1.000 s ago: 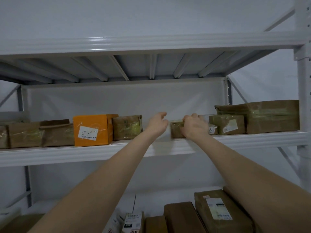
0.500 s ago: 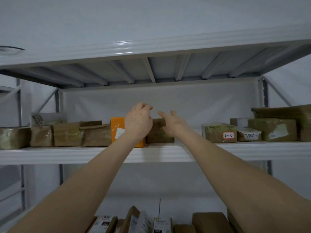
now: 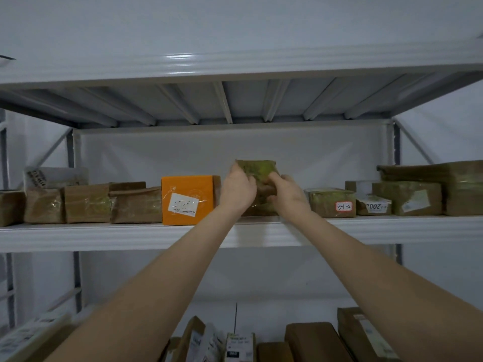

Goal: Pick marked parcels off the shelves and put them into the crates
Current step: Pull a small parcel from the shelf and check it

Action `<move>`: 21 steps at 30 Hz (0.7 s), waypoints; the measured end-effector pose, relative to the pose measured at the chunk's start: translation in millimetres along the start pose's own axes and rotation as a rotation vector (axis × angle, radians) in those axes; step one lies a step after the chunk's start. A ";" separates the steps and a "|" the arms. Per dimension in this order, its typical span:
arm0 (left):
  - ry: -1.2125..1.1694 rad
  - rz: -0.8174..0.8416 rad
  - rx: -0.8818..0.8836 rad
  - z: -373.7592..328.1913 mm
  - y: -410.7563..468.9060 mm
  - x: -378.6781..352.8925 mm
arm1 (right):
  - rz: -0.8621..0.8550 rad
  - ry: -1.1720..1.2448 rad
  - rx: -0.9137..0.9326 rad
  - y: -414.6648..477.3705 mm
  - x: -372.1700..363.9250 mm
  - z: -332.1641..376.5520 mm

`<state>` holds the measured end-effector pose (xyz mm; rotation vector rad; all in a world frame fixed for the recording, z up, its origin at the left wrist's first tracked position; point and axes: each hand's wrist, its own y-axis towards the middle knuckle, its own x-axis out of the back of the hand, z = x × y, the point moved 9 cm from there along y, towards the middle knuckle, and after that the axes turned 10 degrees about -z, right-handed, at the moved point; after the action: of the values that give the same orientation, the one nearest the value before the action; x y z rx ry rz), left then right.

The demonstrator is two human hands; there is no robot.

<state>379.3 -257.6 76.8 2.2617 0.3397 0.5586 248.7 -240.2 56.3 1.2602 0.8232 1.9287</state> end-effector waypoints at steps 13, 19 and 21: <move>-0.377 -0.006 0.114 -12.5 -45.9 -8.2 | -0.027 0.364 -0.388 -33.7 36.4 -39.1; -0.274 0.050 0.241 -4.8 -54.1 -9.3 | -0.026 0.428 -0.477 -42.7 43.7 -46.4; -0.342 0.101 0.362 4.8 -58.0 -12.4 | -0.017 0.417 -0.462 -44.2 44.5 -47.7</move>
<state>366.9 -226.7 27.4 2.6805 0.1627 0.1583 199.7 -185.6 27.5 0.5855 0.5281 2.2369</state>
